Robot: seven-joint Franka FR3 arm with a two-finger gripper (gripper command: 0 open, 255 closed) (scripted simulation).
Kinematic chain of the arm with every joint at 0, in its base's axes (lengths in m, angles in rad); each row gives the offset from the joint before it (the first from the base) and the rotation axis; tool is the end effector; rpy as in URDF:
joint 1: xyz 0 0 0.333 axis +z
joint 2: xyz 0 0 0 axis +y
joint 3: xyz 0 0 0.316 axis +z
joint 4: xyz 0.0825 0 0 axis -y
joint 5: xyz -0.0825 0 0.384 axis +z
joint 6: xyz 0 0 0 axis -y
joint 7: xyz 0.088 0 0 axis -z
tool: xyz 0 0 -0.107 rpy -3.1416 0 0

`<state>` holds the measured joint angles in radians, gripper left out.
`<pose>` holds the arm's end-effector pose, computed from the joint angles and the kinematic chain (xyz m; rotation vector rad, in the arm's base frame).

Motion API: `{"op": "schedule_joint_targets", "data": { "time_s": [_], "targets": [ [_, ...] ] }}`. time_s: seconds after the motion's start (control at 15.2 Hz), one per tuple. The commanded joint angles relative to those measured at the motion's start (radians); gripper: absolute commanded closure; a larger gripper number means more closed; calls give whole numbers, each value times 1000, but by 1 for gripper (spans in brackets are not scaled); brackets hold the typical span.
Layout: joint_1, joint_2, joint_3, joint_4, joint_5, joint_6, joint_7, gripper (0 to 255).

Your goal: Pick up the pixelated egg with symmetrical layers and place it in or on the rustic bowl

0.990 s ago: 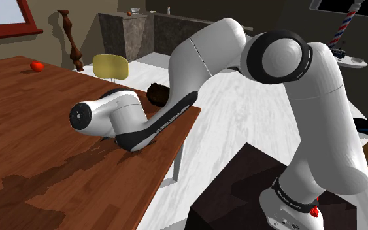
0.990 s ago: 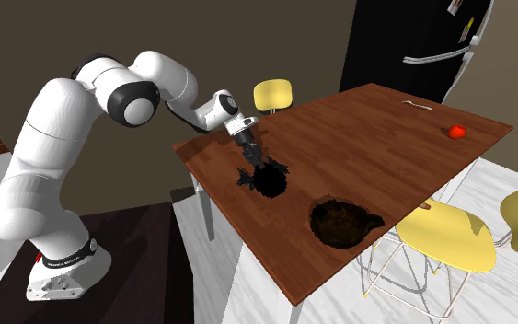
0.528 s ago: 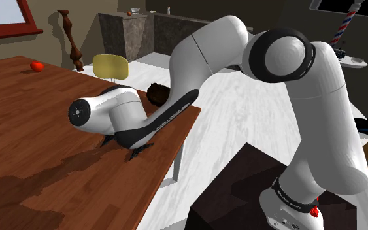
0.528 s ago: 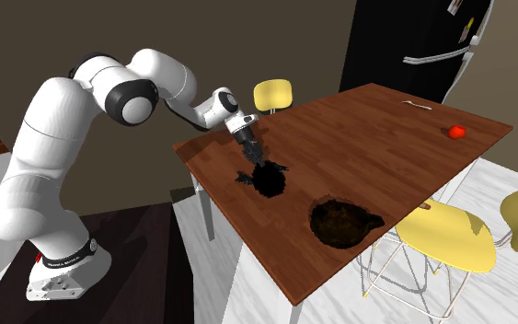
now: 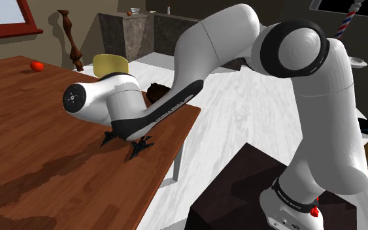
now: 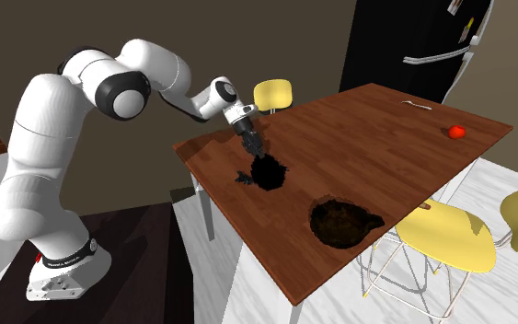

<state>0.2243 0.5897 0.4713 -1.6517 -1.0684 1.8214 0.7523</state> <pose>0.5737 0.3355 0.2925 2.3571 0.4528 0.3186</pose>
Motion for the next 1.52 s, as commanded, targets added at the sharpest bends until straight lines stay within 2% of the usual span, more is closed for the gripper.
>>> {"op": "schedule_joint_targets", "data": {
  "time_s": [0.0,1.39,1.45],
  "targets": [
    [-2,-15,4,4,9,-10,-14,255],
    [-13,-135,40,86,89,-130,-166,255],
    [-31,-141,34,80,88,-114,-181,255]
  ]
}}
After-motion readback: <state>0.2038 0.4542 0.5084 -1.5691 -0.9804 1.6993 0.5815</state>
